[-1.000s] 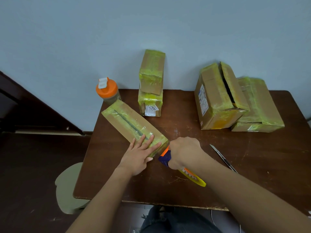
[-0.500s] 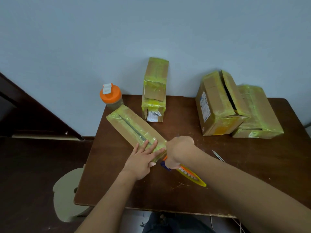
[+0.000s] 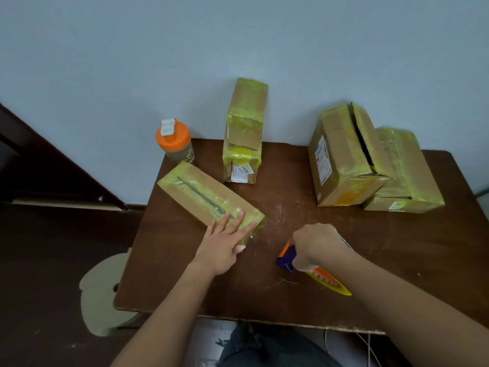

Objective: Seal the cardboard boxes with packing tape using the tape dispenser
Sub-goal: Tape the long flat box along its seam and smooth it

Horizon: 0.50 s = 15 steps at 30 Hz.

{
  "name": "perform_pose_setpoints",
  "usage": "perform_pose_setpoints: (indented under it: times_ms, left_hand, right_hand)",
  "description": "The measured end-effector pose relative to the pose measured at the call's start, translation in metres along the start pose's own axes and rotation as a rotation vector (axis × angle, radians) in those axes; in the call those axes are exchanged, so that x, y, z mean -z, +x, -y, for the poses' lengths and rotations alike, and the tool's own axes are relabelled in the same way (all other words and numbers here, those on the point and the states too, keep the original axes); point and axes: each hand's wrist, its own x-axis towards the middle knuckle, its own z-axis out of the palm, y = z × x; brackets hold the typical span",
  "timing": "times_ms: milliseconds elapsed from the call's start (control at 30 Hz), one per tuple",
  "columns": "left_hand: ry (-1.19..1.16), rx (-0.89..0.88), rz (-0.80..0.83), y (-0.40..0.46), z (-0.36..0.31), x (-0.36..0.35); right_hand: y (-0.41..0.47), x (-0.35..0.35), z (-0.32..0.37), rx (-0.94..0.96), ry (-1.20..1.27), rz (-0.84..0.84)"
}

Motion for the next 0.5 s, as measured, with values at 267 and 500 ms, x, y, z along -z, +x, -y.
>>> perform_pose_setpoints:
  times_ms: [267,500]
  left_hand:
    - [0.018,0.109,-0.061,-0.008,-0.032,-0.005]
    - [0.058,0.102,-0.104,-0.01,-0.051,-0.014]
  right_hand:
    - [-0.002,-0.054,-0.029,-0.019,0.068,0.019]
    - [-0.009,-0.072,-0.037,-0.043,0.117,0.0]
